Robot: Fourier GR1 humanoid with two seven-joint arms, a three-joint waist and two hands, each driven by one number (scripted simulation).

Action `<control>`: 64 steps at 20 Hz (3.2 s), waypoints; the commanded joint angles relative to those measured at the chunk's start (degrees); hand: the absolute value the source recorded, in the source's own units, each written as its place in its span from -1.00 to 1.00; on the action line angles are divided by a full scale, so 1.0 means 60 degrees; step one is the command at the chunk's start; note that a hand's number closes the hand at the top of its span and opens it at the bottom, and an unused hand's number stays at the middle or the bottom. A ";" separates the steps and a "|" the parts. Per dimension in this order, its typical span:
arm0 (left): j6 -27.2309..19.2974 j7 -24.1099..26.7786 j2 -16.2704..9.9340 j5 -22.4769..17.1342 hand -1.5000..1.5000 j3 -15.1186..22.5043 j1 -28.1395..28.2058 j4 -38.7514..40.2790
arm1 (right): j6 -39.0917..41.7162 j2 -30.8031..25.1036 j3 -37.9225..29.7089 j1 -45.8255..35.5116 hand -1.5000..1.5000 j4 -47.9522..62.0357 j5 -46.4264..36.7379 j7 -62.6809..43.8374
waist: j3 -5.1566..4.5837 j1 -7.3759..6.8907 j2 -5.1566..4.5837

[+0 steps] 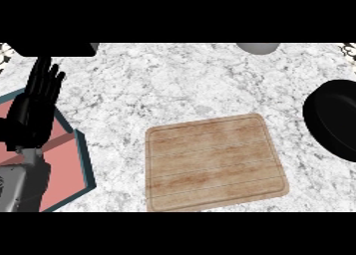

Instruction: Pick the bell pepper from the cutting board and place it in the pot

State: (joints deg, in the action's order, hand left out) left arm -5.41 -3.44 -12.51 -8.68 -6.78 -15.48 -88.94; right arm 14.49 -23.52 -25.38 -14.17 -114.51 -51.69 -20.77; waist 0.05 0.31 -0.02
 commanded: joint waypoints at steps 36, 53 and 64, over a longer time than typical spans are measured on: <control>0.0230 0.0232 0.0266 0.0277 0.00 0.0023 0.0415 -0.0279 | -0.0987 -0.1162 -0.2727 -0.2851 -1.00 0.9279 0.4715 0.4322 | -0.0013 -0.0079 0.0032; -0.0009 0.0037 0.0600 0.0527 0.00 0.0262 -0.0256 0.0078 | 0.0026 -0.4606 -0.5066 -0.1948 -1.00 1.4370 0.7198 0.8046 | 0.0016 -0.0166 -0.0054; 0.0045 0.0014 0.0398 0.0414 0.00 -0.0075 -0.0673 0.0505 | 0.1631 -0.6485 -0.5636 -0.0675 -1.00 1.6480 0.7800 0.9627 | 0.0045 -0.0102 -0.0079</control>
State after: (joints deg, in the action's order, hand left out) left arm -4.45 -2.79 -10.13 -6.61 -7.03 -16.49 -88.14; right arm 22.17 -59.94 -58.50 -19.74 -19.34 -5.74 33.90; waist 0.25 -0.55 -0.38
